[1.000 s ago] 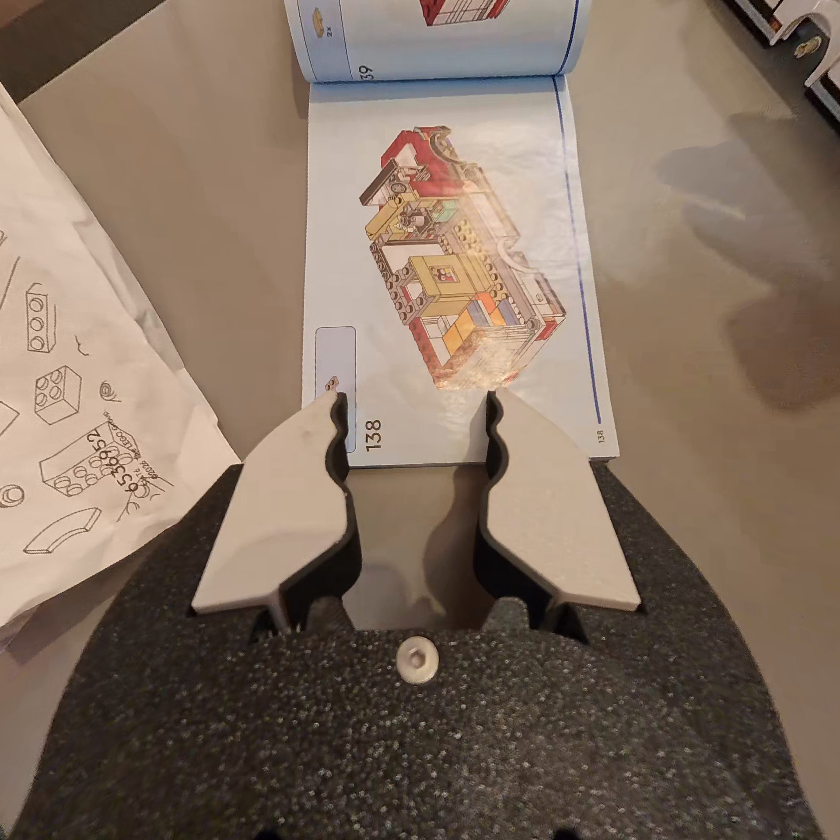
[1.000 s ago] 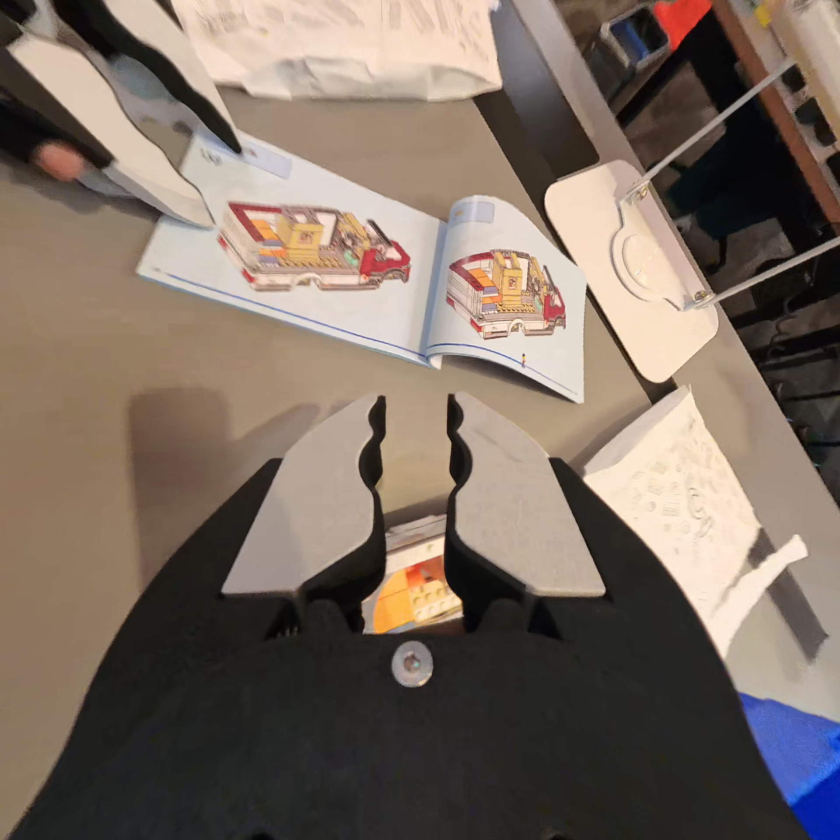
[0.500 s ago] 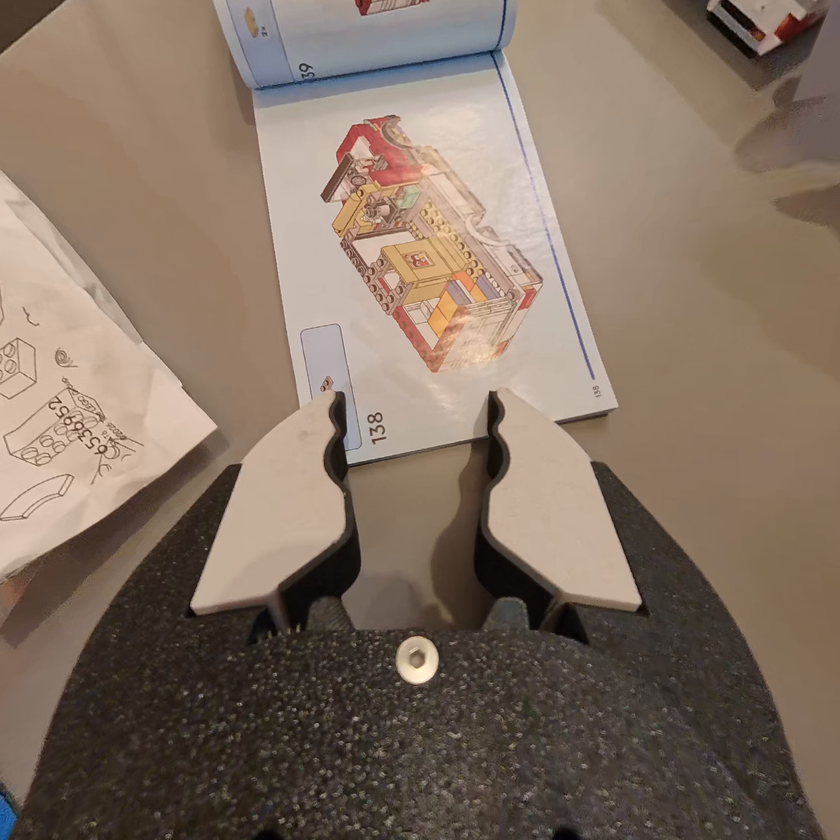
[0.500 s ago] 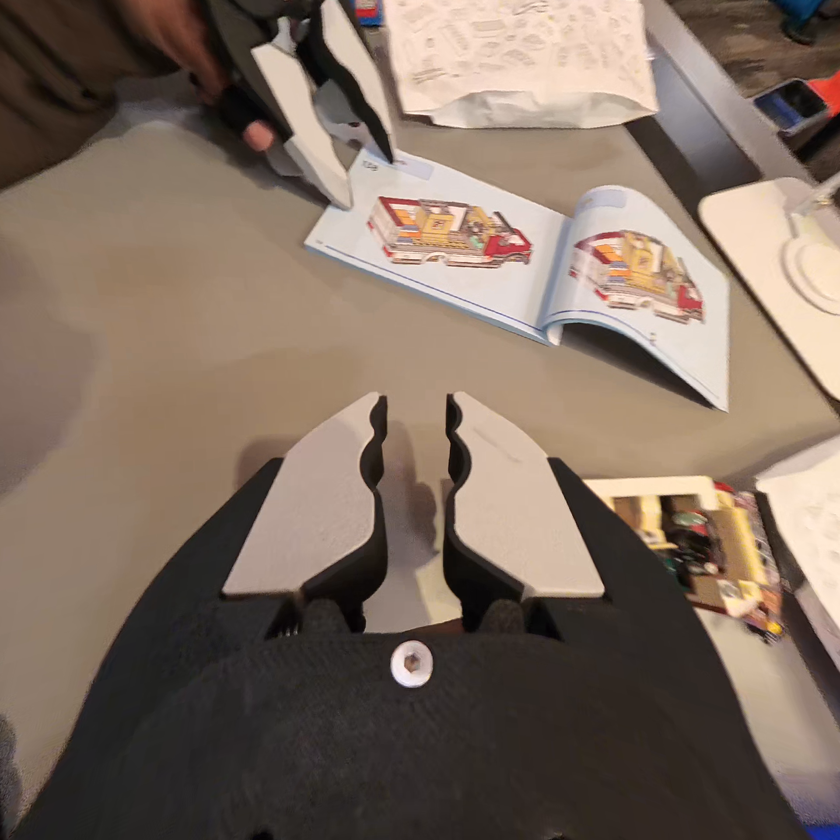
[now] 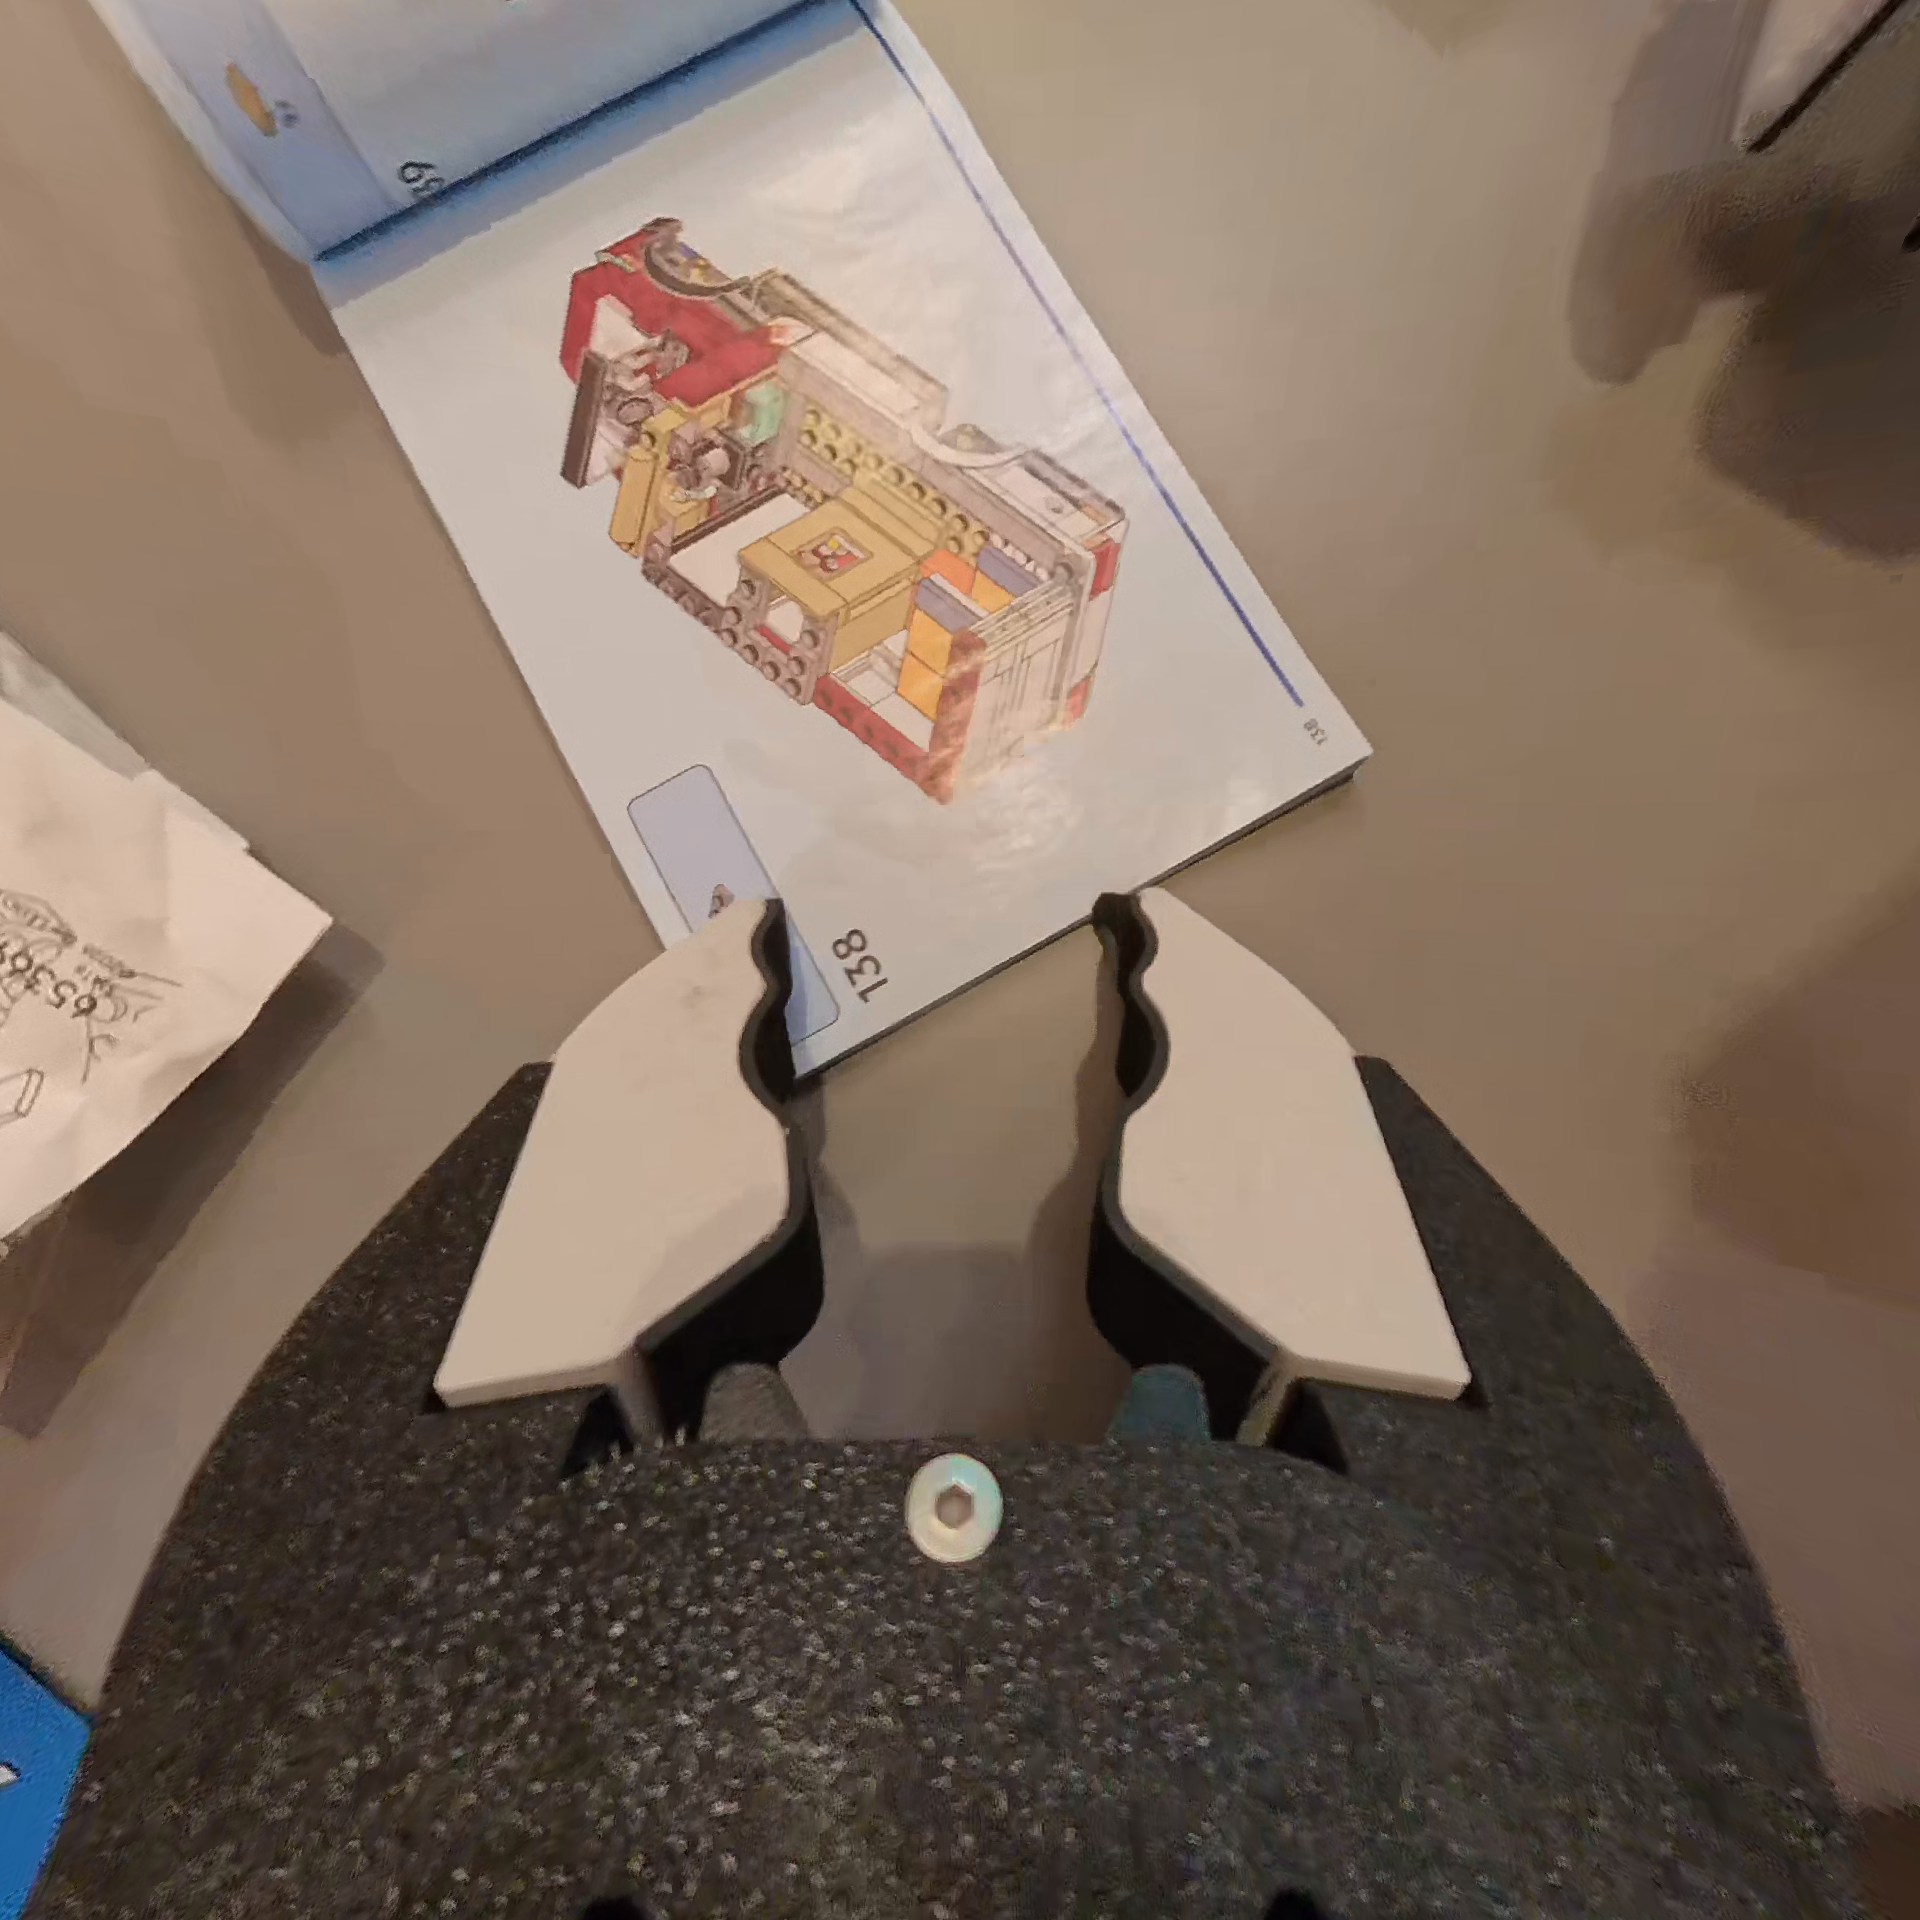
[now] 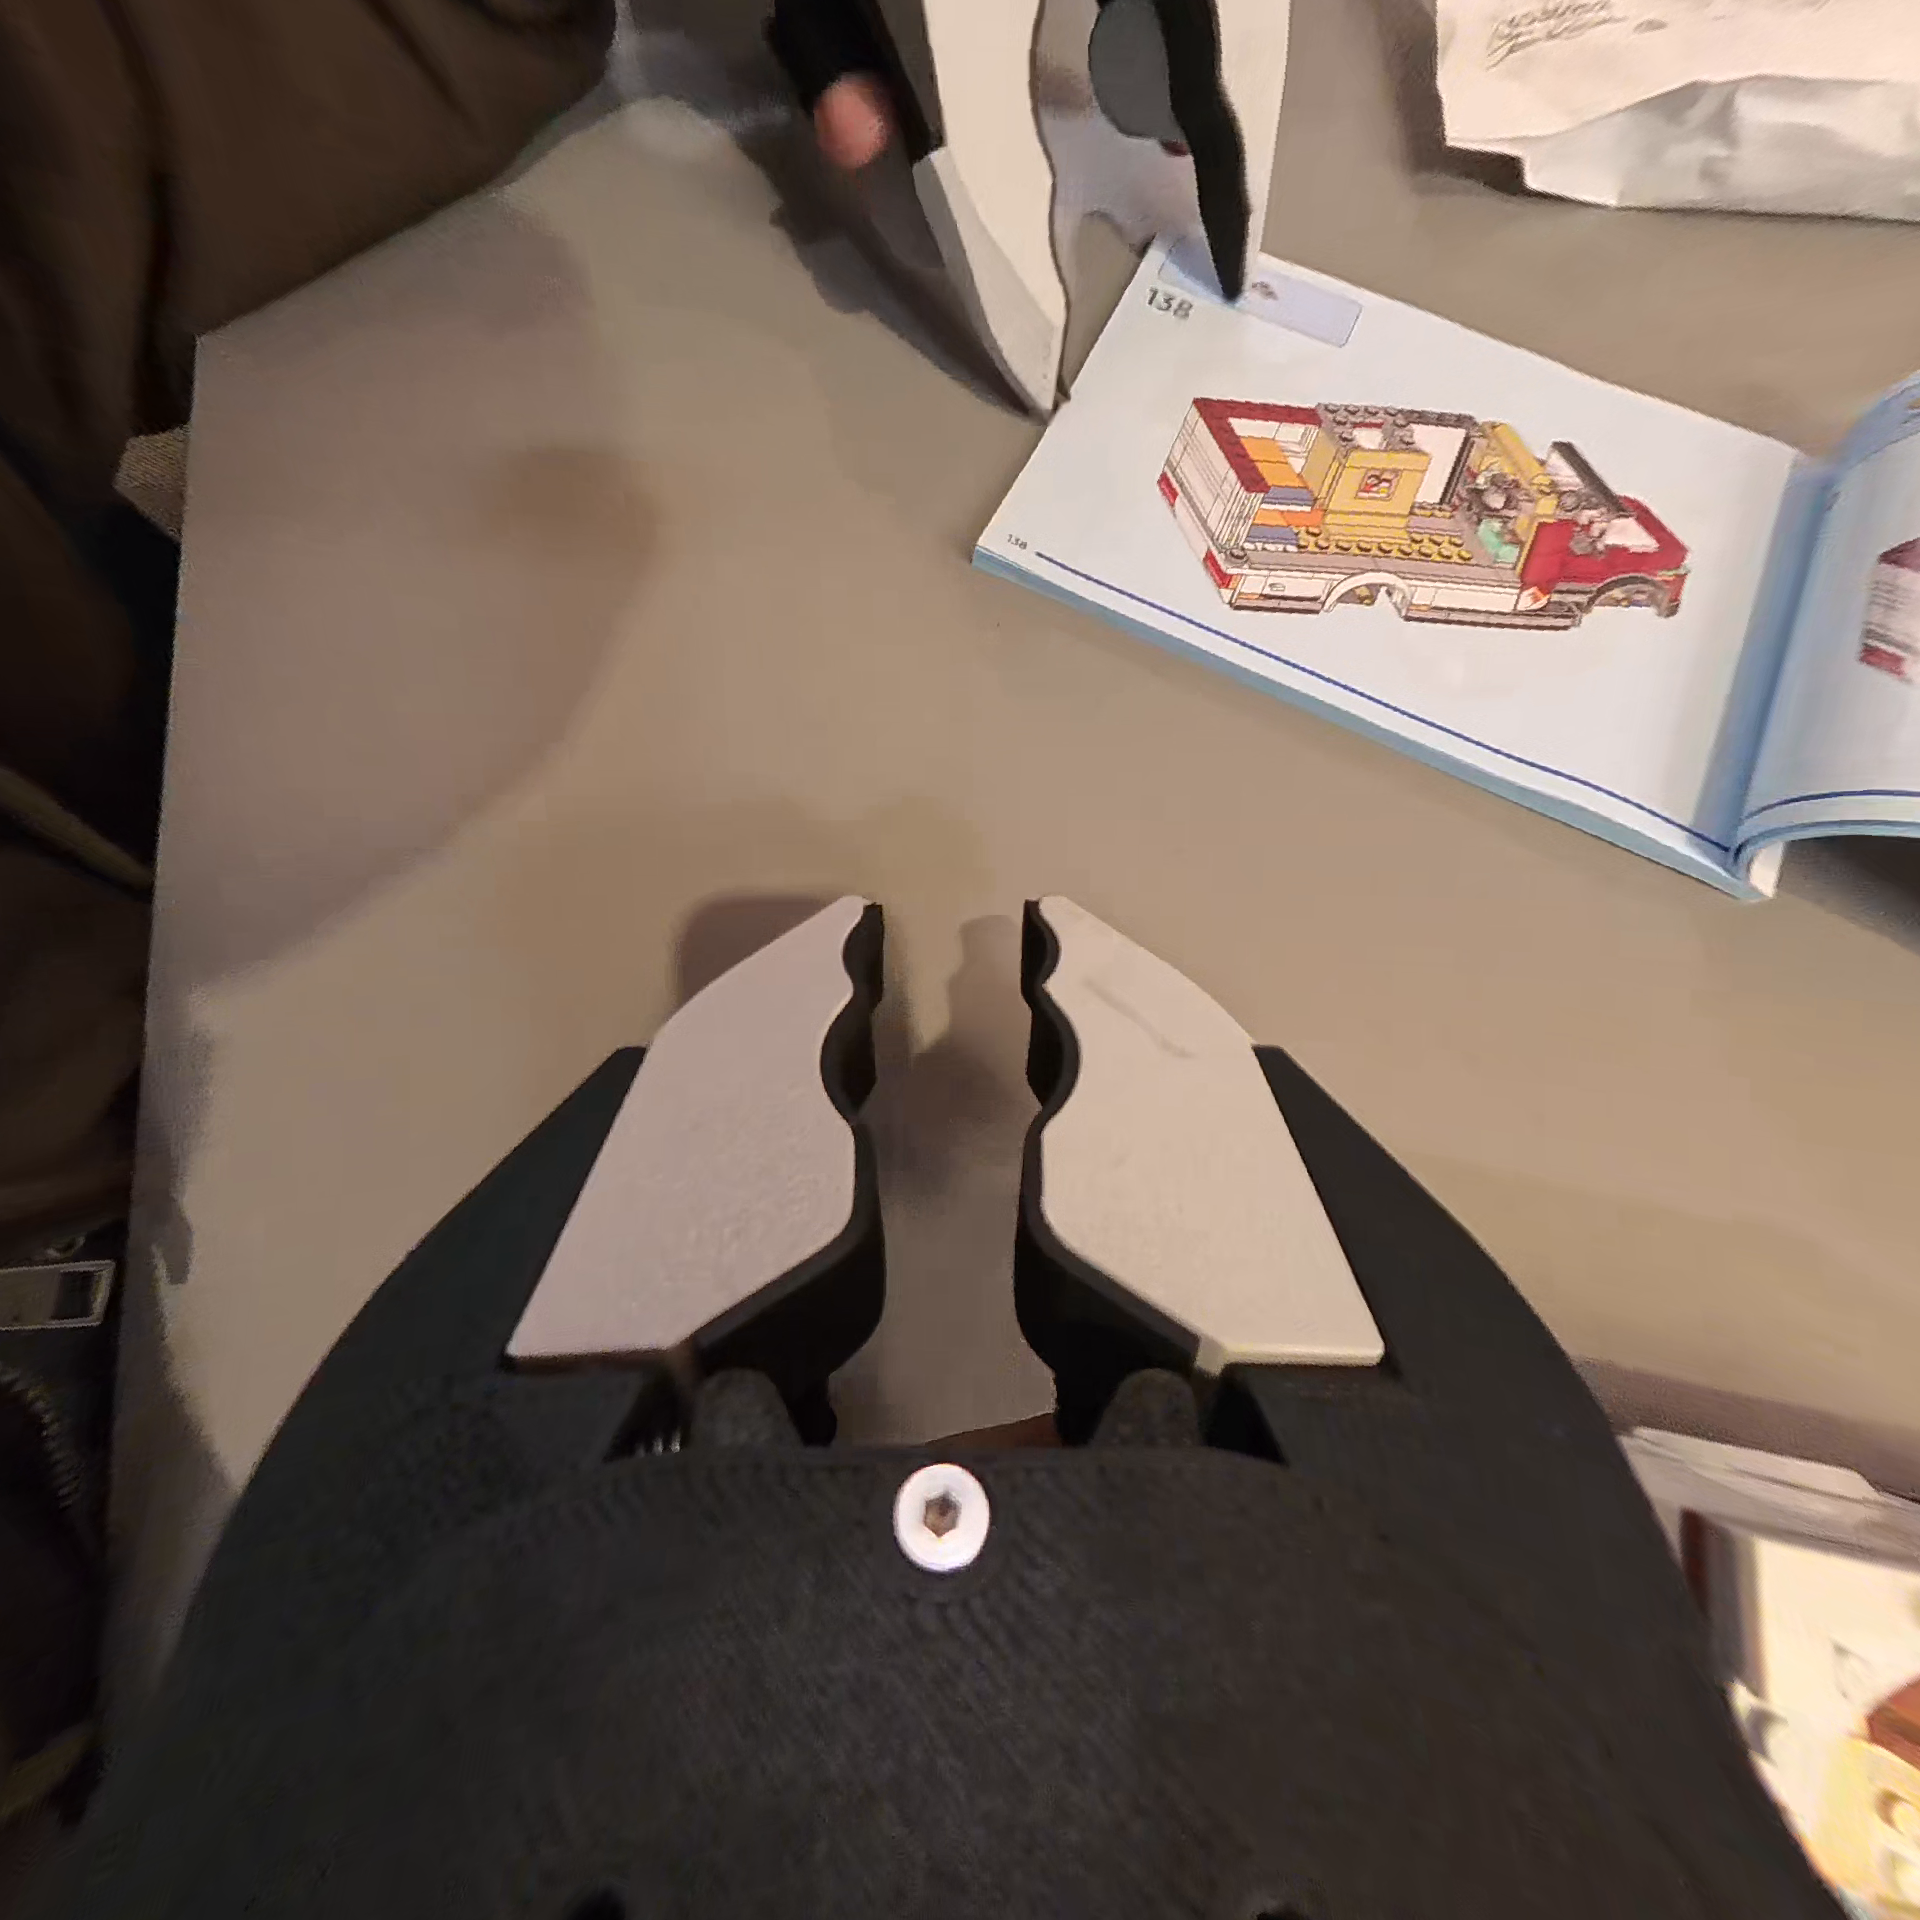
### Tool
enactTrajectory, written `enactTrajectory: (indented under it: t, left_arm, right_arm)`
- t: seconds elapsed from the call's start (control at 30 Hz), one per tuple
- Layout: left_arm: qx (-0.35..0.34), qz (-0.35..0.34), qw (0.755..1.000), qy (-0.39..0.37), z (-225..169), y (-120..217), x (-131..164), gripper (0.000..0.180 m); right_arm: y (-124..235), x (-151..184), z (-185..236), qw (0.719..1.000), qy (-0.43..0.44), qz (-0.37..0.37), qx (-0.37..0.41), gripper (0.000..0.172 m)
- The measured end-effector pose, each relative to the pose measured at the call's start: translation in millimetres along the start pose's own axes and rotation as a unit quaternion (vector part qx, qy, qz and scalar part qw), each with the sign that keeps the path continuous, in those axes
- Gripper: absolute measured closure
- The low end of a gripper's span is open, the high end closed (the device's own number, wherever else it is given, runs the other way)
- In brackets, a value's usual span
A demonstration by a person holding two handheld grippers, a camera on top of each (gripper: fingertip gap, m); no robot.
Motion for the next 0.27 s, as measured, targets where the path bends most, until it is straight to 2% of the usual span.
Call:
enactTrajectory:
  t: [0.27]
  left_arm:
    - [-0.015,-0.028,0.999,0.03,7,-1,-6,0.105]
  right_arm:
    - [-20,12,-1,0.999,-0.019,0.015,-0.02,0.145]
Point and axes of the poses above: each gripper's, where its closed fingertips meet, y back along the fingers, x out of its underside, z = x × y across the jaws, the point moved 8 cm from there along y, back along the fingers, and after that the axes turned 14 degrees about y, right-handed, at the moved point
